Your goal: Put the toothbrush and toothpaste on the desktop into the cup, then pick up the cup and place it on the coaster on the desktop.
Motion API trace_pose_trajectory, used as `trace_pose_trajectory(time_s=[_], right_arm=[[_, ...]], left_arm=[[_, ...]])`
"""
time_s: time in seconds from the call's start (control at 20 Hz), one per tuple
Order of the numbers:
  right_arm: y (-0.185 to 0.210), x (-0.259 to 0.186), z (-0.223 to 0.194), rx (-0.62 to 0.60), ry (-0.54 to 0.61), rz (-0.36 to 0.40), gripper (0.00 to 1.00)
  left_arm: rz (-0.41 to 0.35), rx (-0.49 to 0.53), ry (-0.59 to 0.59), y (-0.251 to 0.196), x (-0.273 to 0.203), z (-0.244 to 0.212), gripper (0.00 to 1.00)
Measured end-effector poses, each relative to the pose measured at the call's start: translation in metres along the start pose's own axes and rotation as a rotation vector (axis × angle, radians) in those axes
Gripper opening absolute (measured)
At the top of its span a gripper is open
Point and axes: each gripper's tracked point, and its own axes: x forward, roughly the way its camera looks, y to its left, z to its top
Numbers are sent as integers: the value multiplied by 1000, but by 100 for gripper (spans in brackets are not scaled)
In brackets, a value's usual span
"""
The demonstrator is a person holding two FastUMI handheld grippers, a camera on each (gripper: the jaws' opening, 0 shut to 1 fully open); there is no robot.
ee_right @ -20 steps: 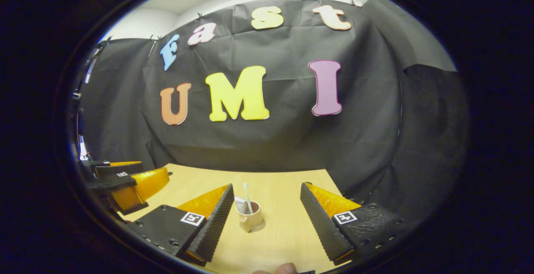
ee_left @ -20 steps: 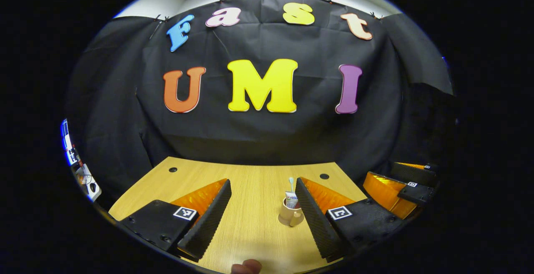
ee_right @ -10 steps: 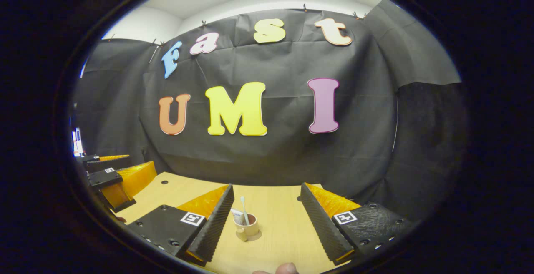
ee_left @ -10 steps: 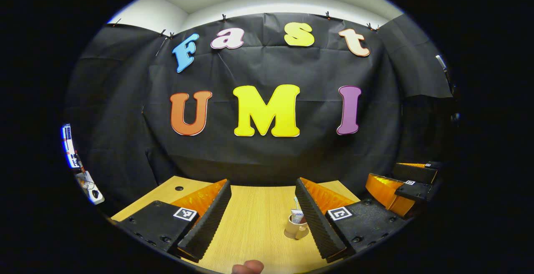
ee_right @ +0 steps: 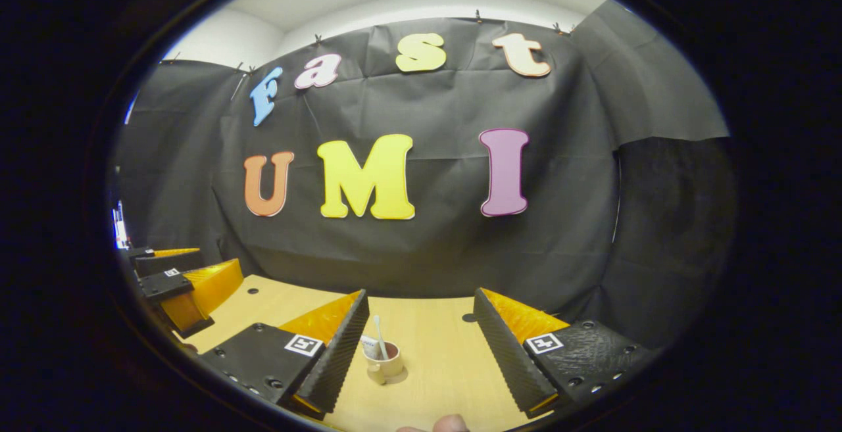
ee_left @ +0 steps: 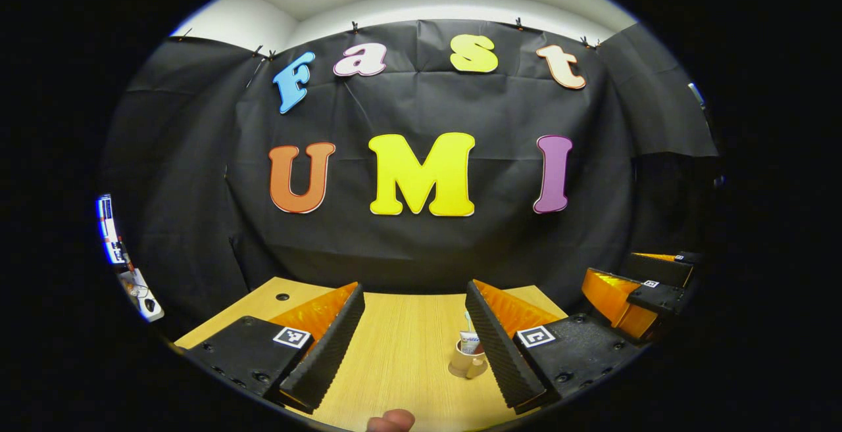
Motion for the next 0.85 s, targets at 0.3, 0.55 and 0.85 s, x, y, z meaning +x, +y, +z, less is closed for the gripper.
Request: trace_pose_trajectory(time_s=[0.3, 0.55, 0.85], right_arm=[[0, -1, 3, 0, -11, -7, 96], [-5, -1, 4, -2, -15, -19, 99], [-6, 1, 2, -2, -5, -21, 96]], left_arm=[[1, -4, 0, 1, -1, 0, 98], [-2, -17, 13, 1, 0, -1, 98], [0, -22, 13, 1, 0, 0, 98]])
